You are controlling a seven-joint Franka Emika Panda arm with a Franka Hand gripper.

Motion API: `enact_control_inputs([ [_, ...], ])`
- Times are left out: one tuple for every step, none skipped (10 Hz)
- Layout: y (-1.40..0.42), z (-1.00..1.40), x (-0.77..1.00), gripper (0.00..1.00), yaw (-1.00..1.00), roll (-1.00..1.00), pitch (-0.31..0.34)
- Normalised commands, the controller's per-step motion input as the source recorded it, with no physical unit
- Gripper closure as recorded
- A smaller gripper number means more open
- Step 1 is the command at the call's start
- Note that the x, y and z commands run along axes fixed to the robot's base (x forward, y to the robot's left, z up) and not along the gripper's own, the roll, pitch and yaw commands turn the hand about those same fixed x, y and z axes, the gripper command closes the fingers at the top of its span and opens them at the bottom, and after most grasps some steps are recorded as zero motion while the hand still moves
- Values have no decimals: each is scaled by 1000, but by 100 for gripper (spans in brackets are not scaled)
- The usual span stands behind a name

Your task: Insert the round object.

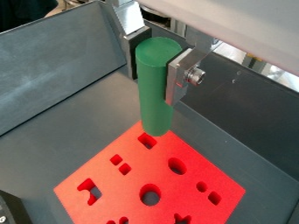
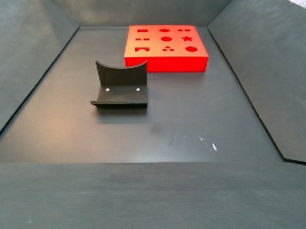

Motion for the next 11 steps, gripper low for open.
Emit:
enact_control_inputs([
  [143, -180, 309, 100, -157, 0, 0],
  [566, -486, 231, 100, -323, 0, -3],
  [634, -689, 126, 100, -397, -26, 0],
  [611, -663, 17, 100, -449, 0, 0],
  [91, -809, -271, 100, -371, 194, -34],
  [0, -883, -466, 100, -243, 153, -53],
  [-9, -923, -569, 100, -143, 131, -74],
  [-117, -866, -411, 100, -37, 174, -130],
  [-40, -560, -146, 100, -31, 180, -117],
  [-271, -337, 0, 100, 0, 349, -71],
  [-331, -137, 251, 100, 23, 444, -4],
])
